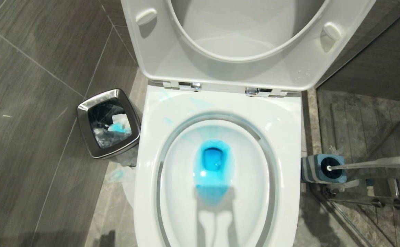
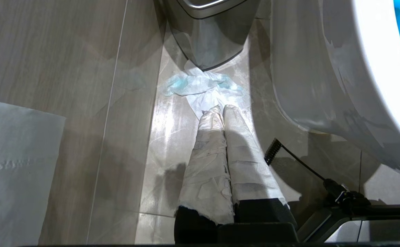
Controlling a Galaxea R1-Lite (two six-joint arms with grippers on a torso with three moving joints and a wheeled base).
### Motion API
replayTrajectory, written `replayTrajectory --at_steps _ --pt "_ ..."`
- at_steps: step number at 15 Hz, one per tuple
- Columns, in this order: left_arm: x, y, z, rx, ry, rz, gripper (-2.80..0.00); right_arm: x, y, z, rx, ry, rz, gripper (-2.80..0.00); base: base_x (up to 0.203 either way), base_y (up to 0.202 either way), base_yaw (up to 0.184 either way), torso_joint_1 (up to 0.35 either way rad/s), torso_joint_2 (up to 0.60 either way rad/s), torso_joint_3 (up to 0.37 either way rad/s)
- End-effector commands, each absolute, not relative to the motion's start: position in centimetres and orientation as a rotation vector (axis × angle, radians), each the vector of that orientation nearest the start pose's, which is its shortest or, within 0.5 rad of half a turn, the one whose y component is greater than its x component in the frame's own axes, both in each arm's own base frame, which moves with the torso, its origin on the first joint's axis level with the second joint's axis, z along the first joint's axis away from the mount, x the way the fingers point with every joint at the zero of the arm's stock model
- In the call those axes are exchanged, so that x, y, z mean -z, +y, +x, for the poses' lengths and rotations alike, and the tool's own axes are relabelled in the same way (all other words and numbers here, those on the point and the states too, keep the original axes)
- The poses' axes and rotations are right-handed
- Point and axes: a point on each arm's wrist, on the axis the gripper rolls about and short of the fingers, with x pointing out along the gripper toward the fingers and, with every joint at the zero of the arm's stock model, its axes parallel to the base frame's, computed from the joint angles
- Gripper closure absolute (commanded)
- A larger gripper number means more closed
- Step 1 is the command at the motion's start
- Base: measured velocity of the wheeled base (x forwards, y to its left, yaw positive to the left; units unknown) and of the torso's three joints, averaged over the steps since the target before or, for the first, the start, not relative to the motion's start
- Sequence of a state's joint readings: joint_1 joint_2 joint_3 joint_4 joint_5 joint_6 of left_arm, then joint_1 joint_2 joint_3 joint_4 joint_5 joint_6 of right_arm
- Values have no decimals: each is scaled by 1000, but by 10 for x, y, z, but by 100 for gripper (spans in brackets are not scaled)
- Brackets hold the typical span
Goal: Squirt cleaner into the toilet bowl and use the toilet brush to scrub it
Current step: Scrub the toilet bowl
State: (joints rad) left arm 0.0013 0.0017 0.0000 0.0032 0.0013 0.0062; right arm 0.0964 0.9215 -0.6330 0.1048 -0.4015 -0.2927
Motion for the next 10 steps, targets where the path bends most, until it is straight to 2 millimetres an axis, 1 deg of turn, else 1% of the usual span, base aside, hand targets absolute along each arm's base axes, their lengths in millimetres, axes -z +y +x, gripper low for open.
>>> replayTrajectory --at_steps 1,3,4,7,8,10 --pt "-75 0 -23 -3 5 6 0 -220 -8 89 301 469 -474 0 0 0 0 0 0 0" --pt "-75 0 -23 -3 5 6 0 -213 -14 78 340 511 -587 0 0 0 0 0 0 0" --pt "-75 0 -23 -3 5 6 0 -212 -14 74 326 514 -626 0 0 0 0 0 0 0" --pt "-75 0 -23 -3 5 6 0 -203 -10 74 79 471 -610 0 0 0 0 0 0 0" --pt "-75 0 -23 -3 5 6 0 -195 -8 72 -23 457 -584 0 0 0 0 0 0 0" --pt "-75 0 -23 -3 5 6 0 -173 -9 67 -67 512 -547 0 0 0 0 0 0 0"
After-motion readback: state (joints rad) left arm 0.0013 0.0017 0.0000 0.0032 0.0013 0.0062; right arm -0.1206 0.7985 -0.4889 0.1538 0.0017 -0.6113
